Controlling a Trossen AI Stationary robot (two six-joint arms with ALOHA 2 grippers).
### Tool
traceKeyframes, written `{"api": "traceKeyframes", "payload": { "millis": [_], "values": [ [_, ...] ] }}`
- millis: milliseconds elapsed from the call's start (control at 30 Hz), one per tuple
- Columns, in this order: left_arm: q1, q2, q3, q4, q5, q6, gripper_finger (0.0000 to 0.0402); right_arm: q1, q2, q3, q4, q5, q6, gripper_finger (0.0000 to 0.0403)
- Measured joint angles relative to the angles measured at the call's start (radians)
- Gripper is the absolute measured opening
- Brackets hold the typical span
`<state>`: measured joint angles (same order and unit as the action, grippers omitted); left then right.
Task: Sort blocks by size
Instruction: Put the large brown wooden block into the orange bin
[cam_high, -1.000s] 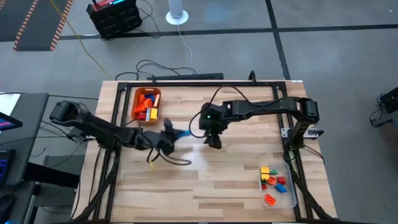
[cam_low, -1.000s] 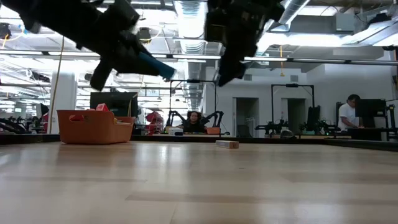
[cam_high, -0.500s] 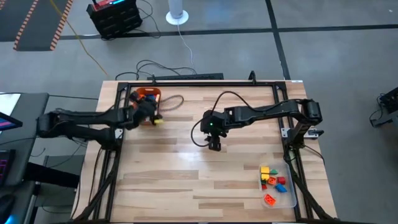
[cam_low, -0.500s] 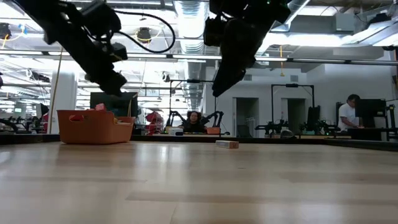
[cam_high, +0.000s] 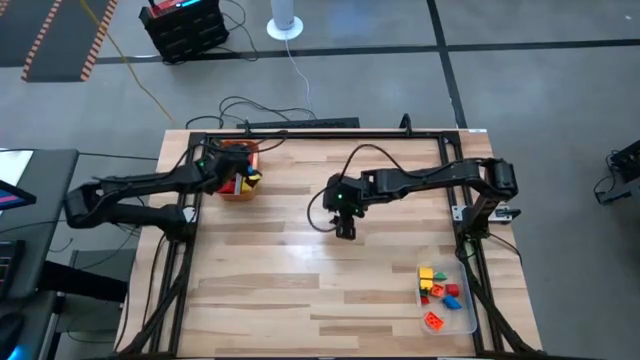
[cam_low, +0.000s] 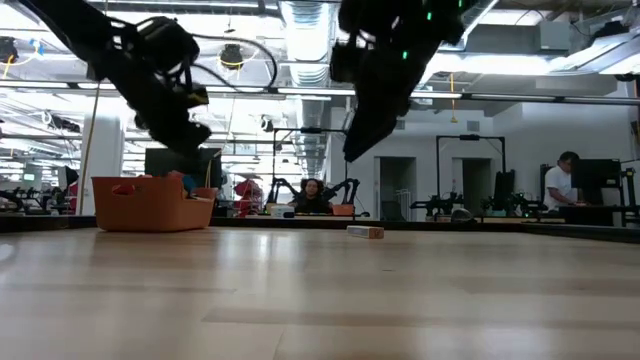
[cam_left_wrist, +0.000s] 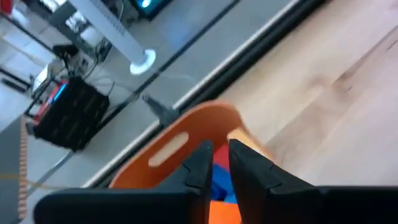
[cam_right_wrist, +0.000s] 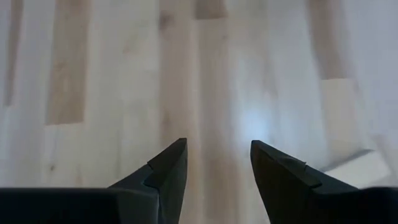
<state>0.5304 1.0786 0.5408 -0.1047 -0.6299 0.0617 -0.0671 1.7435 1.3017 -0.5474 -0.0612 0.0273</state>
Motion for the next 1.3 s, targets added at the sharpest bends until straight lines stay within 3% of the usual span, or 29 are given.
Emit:
{"api": "traceKeyframes", "payload": {
  "millis": [167,300,467,600,900,1300],
  "values": [
    [-0.053,-0.059,0.016,0.000,0.000,0.021,0.0082,-0.112,0.000,-0.090,0.121,0.010,0.066,0.0214],
    [-0.096,-0.095,0.017,-0.021,0.000,0.021,0.0124,-0.197,0.001,-0.213,0.246,0.039,0.228,0.0225],
    [-0.117,-0.104,0.017,-0.011,0.001,0.021,0.0174,-0.172,0.010,-0.252,0.291,0.268,0.317,0.0228],
    [-0.118,-0.104,0.017,-0.010,0.001,0.014,0.0199,-0.136,0.013,-0.252,0.306,0.333,0.364,0.0228],
    [-0.118,-0.104,0.017,-0.006,0.077,-0.031,0.0213,-0.103,0.023,-0.252,0.318,0.442,0.420,0.0228],
    [-0.127,-0.105,0.017,-0.036,0.079,-0.043,0.0213,-0.067,0.188,-0.251,0.385,0.460,0.473,0.0228]
  ]
}}
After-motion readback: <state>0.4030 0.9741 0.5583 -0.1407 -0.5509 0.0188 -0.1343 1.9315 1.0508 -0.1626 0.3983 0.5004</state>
